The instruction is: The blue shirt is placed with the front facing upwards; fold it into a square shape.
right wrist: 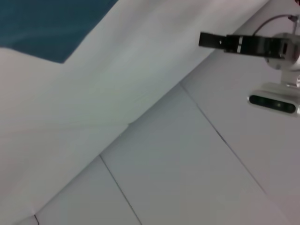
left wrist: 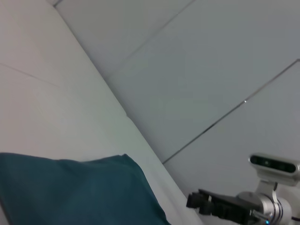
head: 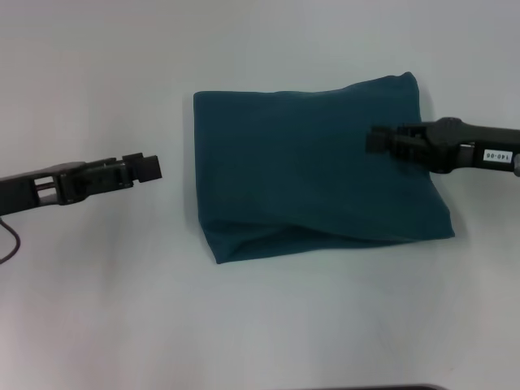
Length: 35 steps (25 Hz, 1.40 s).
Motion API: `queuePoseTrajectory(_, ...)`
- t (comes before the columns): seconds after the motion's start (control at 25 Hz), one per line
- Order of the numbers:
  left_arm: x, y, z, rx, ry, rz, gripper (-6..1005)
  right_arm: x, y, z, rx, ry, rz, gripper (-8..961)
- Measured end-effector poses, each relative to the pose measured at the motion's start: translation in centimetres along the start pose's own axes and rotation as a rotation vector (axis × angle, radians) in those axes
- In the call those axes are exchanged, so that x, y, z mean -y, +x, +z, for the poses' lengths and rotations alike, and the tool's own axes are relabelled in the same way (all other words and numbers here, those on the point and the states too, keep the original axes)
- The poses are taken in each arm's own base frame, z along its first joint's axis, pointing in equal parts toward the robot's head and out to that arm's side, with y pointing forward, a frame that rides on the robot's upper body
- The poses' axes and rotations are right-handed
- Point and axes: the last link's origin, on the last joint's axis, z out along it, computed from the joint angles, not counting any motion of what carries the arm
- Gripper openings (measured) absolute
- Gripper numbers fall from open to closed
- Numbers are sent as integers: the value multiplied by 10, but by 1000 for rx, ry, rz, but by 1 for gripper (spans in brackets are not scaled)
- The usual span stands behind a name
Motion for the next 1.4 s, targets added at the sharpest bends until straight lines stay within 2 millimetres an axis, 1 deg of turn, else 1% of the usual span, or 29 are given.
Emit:
queuePoseTrajectory(0.16, 1, -3, 4, 7, 8, -42, 959, 0, -5, 4, 2, -7, 3, 235)
queuePoseTrajectory(0.2, 6, -6, 8, 31, 37, -172, 959, 0, -6, 5, 2, -8, 10, 235)
queuePoseTrajectory(0.32, 8, -6, 13, 57, 59, -331, 959, 0, -8, 4, 2, -10, 31, 235)
queuePoseTrajectory(0.4, 11, -4, 19, 61, 72, -474, 959, 0, -9, 3, -1, -12, 44, 235)
queuePoseTrajectory(0.52, 13, -3, 30, 58, 80, -574, 959, 1, -11, 0, -5, -7, 55, 235)
queuePoseTrajectory(0.72, 17, -4, 52, 105, 112, -606, 950, 4, -11, -8, -13, 8, 64, 235)
queuePoseTrajectory(0.8, 19, -4, 57, 115, 127, -613, 946, 5, -10, -11, -14, 11, 67, 235)
queuePoseTrajectory(0.92, 22, -5, 58, 131, 160, -627, 940, 6, -10, -17, -16, 19, 78, 236)
queuePoseTrajectory(1.16, 35, -9, 53, 157, 269, -640, 929, 8, -10, -22, -15, 31, 100, 236)
queuePoseTrajectory(1.4, 38, -6, 59, 158, 297, -621, 918, 9, -10, -22, -12, 37, 101, 236)
